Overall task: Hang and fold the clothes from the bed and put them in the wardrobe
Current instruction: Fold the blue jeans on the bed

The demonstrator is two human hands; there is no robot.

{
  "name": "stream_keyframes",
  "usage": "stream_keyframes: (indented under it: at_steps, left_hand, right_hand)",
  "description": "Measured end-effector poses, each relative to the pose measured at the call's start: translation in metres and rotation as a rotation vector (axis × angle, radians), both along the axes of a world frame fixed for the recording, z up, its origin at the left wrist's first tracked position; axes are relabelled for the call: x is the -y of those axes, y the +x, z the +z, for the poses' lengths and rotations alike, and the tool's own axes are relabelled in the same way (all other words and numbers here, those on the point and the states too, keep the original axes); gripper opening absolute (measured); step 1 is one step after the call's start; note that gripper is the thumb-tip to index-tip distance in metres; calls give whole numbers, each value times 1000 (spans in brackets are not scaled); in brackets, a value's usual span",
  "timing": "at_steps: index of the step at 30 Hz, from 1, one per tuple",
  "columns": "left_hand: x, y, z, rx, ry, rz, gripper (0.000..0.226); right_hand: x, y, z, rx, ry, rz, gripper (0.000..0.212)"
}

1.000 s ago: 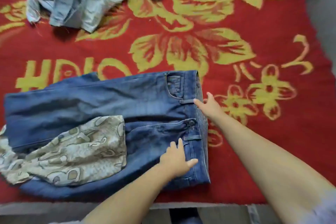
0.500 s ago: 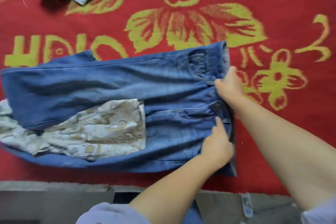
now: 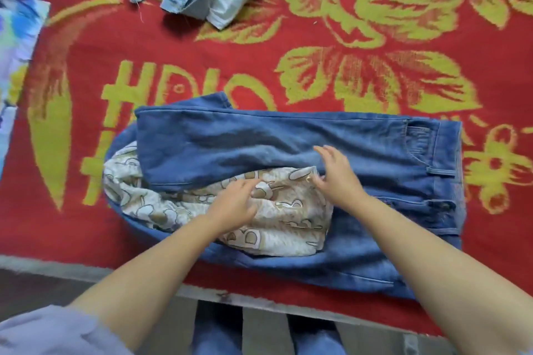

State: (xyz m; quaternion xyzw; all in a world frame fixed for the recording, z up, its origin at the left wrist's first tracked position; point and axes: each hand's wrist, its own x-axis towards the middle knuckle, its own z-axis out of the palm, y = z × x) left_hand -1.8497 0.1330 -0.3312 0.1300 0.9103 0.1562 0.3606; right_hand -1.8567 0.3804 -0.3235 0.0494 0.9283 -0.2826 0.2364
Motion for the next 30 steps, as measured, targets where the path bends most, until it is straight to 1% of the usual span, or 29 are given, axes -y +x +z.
stream_keyframes:
  at_steps: [1, 2, 3, 4, 5, 6, 7, 8, 9, 10, 12, 14, 15, 17, 18, 20, 21, 22, 24, 26, 27, 28, 30]
  left_hand:
    - [23, 2, -5, 18, -119, -75, 71]
    - [44, 6, -8, 60, -253, -144, 79]
    - [63, 11, -11, 106, -377, -198, 87]
    - [80, 15, -15, 126, -477, -232, 90]
    - [95, 18, -17, 109, -546, -245, 88]
    - [109, 18, -19, 57, -579, -245, 78]
    - [123, 15, -19, -17, -582, -249, 62]
    - [134, 10, -19, -80, -579, -254, 46]
    - [145, 4, -18, -107, -571, -252, 34]
    - [155, -2, -16, -101, -547, -247, 28]
    - [172, -22, -10, -25, -425, -199, 22]
    - [189, -48, 5, 72, -208, -44, 22]
    - [199, -62, 15, 83, -113, 64, 23]
    - [222, -92, 38, 61, 9, 345, 27]
    - [235, -104, 51, 64, 68, 536, 31]
    - [256, -121, 75, 115, 243, 886, 35]
    - [262, -127, 87, 164, 351, 991, 34]
    - [266, -132, 102, 211, 463, 1051, 32]
    - [266, -145, 137, 261, 680, 1075, 31]
    - [263, -160, 176, 252, 900, 1062, 33]
    - [261, -168, 194, 238, 992, 1058, 34]
    - [258, -175, 209, 213, 1054, 1052, 35]
    - [245, -183, 228, 143, 1105, 1047, 36]
  right_hand:
    - [26, 2, -3, 79, -49, 126, 76]
    - [51, 5, -7, 187, -28, 270, 82]
    - [71, 8, -12, 283, 63, 397, 87]
    - [88, 10, -17, 339, 188, 481, 87]
    - [101, 10, -21, 349, 306, 515, 80]
    - [113, 7, -24, 331, 384, 516, 67]
    - [123, 4, -26, 329, 414, 502, 54]
    - [133, 1, -28, 362, 402, 488, 47]
    - [144, -2, -27, 417, 366, 491, 43]
    - [153, -6, -26, 472, 325, 507, 41]
    - [174, -16, -20, 534, 235, 535, 33]
    - [196, -27, -13, 549, 115, 495, 22]
    - [208, -32, -9, 543, 45, 456, 18]
    - [236, -43, 1, 514, -90, 381, 16]
    - [251, -50, 9, 512, -150, 360, 13]
    - [277, -67, 33, 528, -281, 330, 12]
    - [286, -79, 48, 532, -340, 314, 15]
    - [293, -92, 66, 531, -383, 301, 18]
    - [299, -122, 107, 521, -500, 282, 16]
    - [300, -153, 151, 487, -648, 277, 13]
    - [300, -166, 169, 443, -655, 302, 11]
    - [301, -177, 185, 392, -601, 355, 21]
    - [310, -190, 201, 310, -405, 514, 56]
